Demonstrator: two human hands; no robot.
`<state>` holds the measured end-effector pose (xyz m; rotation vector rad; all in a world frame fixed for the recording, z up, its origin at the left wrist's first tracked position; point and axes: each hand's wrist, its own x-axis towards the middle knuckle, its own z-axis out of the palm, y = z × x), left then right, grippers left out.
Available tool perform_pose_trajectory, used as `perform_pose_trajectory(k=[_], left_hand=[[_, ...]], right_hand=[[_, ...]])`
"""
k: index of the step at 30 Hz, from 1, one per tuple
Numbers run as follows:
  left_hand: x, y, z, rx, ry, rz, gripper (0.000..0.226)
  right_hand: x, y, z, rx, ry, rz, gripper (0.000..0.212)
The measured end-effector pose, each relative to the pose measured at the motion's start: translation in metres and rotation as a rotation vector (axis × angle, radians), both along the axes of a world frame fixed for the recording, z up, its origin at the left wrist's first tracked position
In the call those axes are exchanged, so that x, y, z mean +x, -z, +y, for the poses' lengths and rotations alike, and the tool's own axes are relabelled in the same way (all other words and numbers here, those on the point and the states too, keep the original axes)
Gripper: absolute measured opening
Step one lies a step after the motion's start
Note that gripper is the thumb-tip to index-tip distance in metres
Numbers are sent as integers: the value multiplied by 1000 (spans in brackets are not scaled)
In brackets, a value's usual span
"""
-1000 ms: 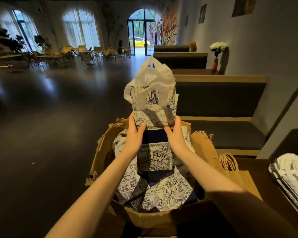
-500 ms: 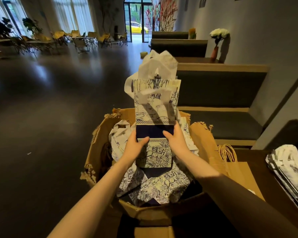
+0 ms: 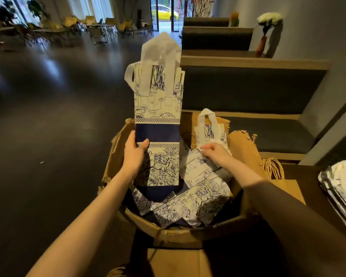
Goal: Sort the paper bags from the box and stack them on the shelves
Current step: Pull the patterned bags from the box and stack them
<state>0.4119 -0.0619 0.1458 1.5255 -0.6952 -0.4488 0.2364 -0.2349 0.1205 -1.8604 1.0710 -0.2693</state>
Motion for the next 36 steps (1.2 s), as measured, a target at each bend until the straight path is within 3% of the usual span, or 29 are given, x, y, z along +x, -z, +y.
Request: perform_pose_trajectory(k=[2,7,12,18,23,26,29,30,33,36], left_hand=[[1,5,2,9,-11,29,31],[4,11,2,44,-49,56,31],[8,15,1,68,-68,50,31],[6,16,0,69,-63,68,29],[5,15,0,61,-62,68,28],[5,16,0,52,-65,82,27],[7,17,-1,51,-81,84,28],[7,18,-1,54,-86,81,29],[9,18,-1,54,-94,88,31],[8,18,-1,42,-100,98,33]], right_hand=[[-4,15,-5,50,-5,126,12],[-4,42,-12,-4,51,369,56],[5,58,-13,-28,295,467,64],[18,68,-16,230,442,219,78],[11,71,-14,221,466,191,88],[13,69,-14,180,537,163,73],[20,68,-16,419,595,-137,48],[24,68,-16,505,626,-232,49],[27,64,-10,580,517,-264,46],[28,52,3,543,375,-263,61]])
